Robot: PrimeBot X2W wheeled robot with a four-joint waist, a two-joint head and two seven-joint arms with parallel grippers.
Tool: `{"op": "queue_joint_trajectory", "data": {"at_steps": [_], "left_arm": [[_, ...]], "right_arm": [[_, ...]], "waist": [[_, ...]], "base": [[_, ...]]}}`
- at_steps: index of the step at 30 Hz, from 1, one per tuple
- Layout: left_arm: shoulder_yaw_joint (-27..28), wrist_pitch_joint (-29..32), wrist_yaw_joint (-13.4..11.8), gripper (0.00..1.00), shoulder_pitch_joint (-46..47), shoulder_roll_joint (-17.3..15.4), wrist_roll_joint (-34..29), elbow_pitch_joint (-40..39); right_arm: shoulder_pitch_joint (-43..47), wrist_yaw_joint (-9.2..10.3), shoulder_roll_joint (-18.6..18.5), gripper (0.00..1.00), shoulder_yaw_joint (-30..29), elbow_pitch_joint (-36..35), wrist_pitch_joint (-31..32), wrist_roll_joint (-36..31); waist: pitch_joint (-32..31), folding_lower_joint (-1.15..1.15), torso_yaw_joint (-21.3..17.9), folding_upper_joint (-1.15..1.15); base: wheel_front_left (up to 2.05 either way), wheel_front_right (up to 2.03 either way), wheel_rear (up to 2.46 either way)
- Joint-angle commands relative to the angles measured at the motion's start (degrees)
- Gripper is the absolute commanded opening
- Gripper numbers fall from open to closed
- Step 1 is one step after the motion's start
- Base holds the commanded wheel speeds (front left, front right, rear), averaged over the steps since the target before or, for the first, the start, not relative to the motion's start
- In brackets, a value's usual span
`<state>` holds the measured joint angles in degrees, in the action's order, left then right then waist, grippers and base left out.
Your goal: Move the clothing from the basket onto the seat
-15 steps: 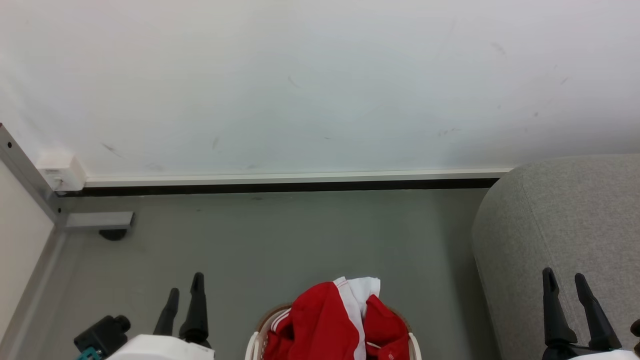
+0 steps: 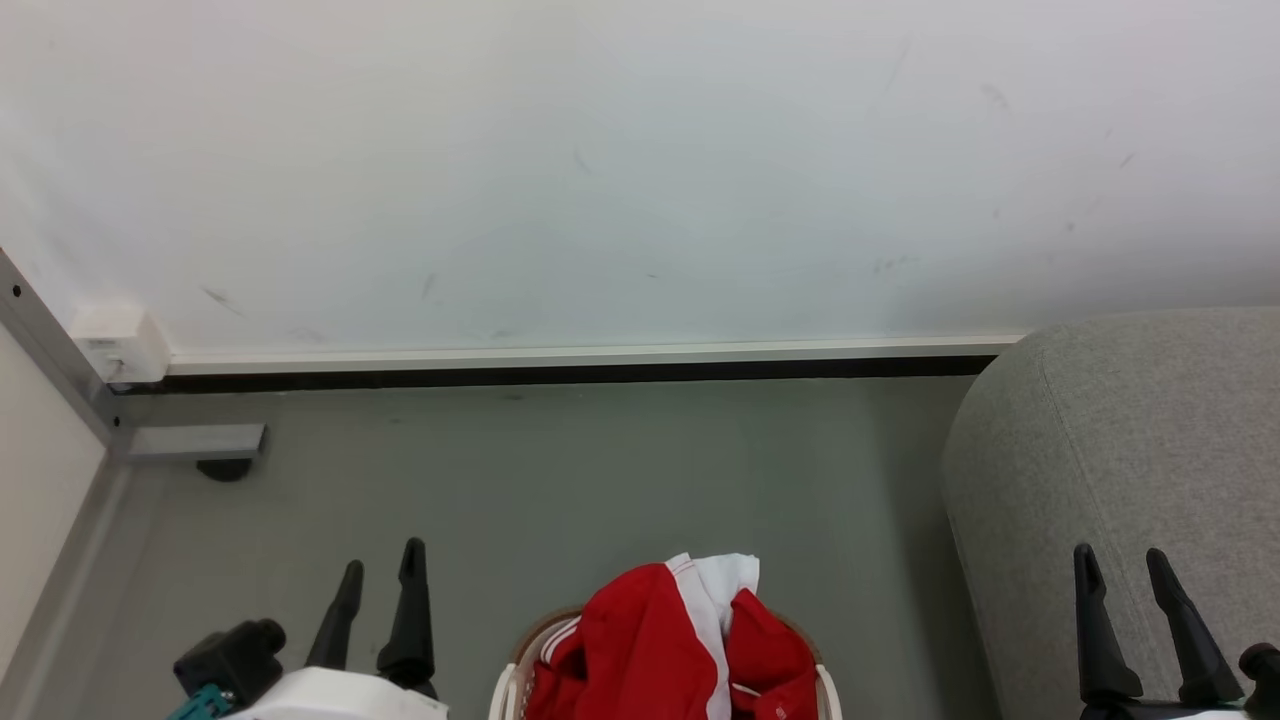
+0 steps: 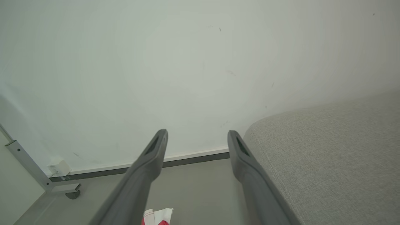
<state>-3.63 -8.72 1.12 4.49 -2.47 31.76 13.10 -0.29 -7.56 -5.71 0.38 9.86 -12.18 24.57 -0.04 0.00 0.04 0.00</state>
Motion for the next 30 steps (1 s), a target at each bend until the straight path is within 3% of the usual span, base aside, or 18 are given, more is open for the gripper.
{"op": "queue_joint_trajectory", "data": {"at_steps": [1,30], "left_arm": [[-0.1,-0.7,-0.2,1.0,0.9,-0.5,-2.1,-0.3],[-1.0,-4.4,0.3,1.0,0.0,-0.6,-18.9,1.4]], "right_arm": [[0.1,0.08,-0.2,1.0,-0.5,-0.6,-0.3,-1.5],[1.4,0.11,1.7,1.0,-4.1,0.7,-2.1,-15.4]], "waist": [[0.0,0.0,0.0,0.0],[-0.2,0.0,-0.1,0.0]], "base": [[0.0,0.0,0.0],[0.0,0.0,0.0]]}}
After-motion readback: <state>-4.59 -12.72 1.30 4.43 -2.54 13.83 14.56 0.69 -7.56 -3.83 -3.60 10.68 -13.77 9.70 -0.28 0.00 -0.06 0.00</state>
